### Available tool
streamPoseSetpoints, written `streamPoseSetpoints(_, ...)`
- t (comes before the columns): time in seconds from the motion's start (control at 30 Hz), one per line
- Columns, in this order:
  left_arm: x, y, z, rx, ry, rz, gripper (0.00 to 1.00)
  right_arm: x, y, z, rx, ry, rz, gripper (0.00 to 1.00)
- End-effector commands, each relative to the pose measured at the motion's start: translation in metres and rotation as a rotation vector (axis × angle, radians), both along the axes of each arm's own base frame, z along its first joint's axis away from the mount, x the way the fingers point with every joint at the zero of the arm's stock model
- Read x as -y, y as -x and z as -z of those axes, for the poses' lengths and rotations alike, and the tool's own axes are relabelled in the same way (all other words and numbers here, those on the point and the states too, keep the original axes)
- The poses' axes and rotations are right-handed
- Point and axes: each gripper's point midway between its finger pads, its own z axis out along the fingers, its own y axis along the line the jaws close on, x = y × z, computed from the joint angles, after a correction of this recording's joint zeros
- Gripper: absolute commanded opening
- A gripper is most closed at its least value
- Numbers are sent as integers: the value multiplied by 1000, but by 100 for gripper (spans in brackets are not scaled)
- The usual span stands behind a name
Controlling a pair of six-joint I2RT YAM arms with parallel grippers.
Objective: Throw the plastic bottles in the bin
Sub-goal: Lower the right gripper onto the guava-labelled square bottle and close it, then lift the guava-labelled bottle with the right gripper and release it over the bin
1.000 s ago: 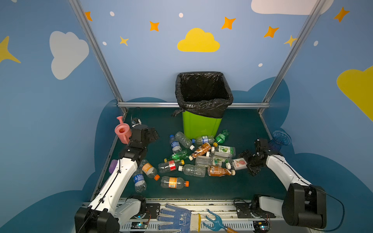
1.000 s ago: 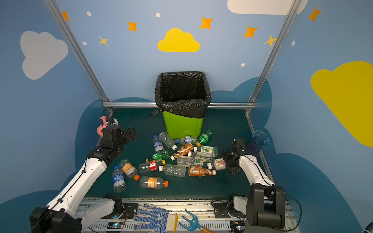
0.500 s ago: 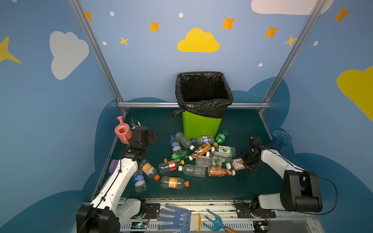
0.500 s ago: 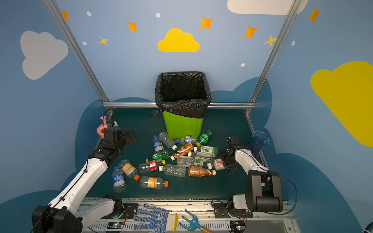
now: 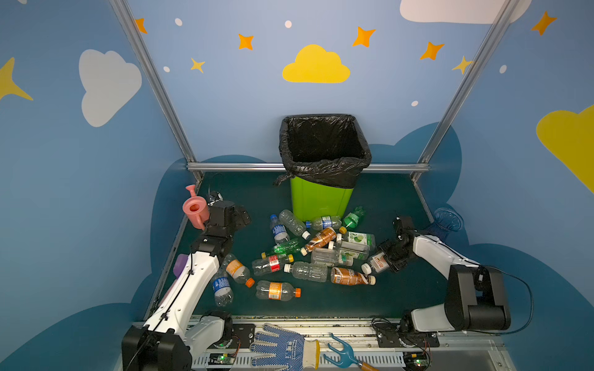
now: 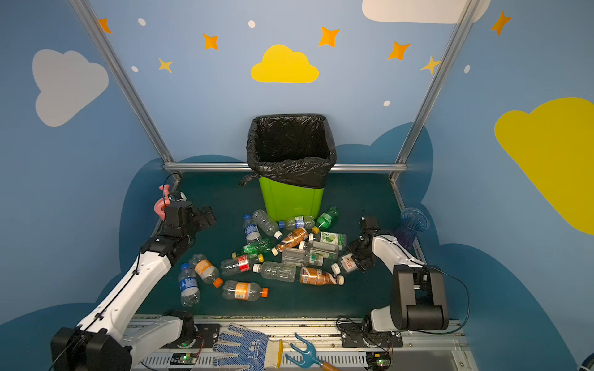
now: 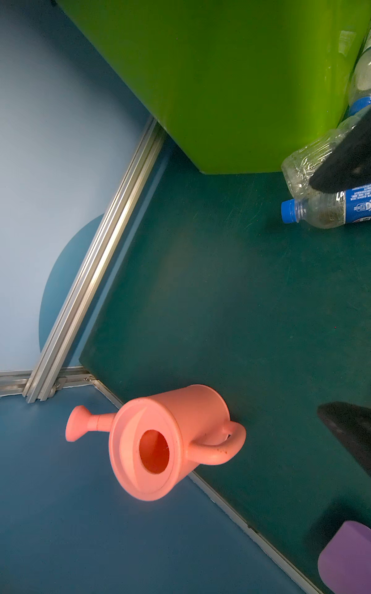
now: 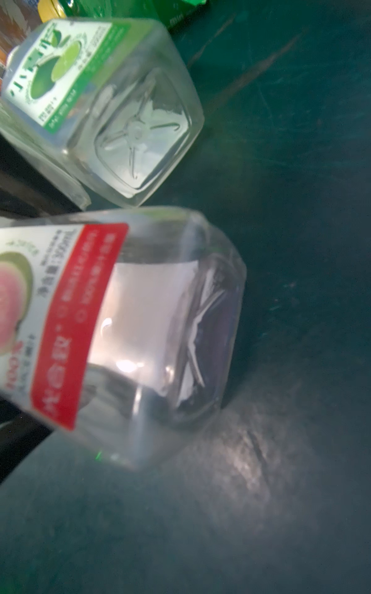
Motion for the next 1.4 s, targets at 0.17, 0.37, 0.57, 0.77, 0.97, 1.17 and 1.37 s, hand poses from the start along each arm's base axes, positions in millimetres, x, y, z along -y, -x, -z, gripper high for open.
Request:
streamPoseSetpoints(0.17,-5,0,5,-10,-11,-16,100,1,-23,-29,115,15,14,55)
streamPoseSetpoints(0.37,-6,-1,14,-37,-3,-26,100,3,-53,-87,274,57,-58,53)
streamPoseSetpoints(0.57,-7,-2,21,-60,6,-36,100,18,-94,-193,537,174,-133,53)
streamPoseSetpoints(0.77,-15,-1,26,-70,37,-84,100,45,-121,-359,927,280,-142,53)
streamPoseSetpoints(0.97,-25,7,38,-97,73,-154,100,60,-97,-538,1408,350,-32,56)
streamPoseSetpoints(1.17,-29,17,45,-124,93,-191,100,-1,-146,-569,1582,99,-107,56)
streamPoseSetpoints(1.37,-32,29,48,-144,130,-237,100,-180,-235,-493,1359,-179,-642,71)
